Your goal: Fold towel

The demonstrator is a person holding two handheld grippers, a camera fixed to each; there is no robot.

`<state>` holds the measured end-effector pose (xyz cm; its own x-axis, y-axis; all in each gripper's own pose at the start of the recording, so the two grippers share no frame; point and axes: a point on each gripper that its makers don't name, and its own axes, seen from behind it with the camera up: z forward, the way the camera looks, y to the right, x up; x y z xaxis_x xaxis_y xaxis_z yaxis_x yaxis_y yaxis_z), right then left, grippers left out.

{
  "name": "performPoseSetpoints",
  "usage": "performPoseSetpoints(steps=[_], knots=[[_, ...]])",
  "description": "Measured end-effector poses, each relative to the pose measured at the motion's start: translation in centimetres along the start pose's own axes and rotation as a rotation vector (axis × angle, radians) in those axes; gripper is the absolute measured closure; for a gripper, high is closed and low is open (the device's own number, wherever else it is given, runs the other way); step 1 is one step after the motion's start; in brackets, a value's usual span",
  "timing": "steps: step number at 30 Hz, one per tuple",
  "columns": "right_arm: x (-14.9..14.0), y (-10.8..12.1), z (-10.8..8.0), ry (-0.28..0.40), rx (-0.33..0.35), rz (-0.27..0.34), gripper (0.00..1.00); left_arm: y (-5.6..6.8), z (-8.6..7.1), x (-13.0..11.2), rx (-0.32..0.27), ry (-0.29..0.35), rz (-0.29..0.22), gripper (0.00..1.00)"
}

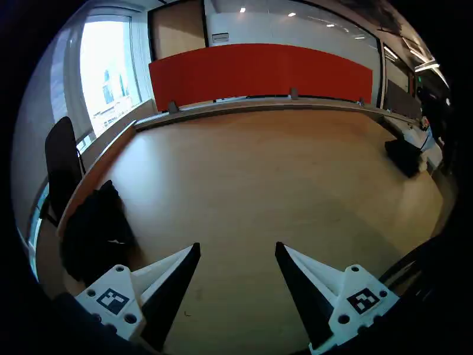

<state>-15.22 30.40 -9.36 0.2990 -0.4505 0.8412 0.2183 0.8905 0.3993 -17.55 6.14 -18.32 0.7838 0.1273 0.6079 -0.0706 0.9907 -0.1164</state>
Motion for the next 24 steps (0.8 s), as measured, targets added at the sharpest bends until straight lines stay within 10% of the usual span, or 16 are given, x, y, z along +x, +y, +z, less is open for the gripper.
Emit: performPoseSetpoints(steps=[24], knots=[[-3.2, 0.0, 2.9, -0.094, -0.029, 0.061, 0.96, -0.1, -0.3, -0.7, 0.015, -0.018, 0.003, 0.06]])
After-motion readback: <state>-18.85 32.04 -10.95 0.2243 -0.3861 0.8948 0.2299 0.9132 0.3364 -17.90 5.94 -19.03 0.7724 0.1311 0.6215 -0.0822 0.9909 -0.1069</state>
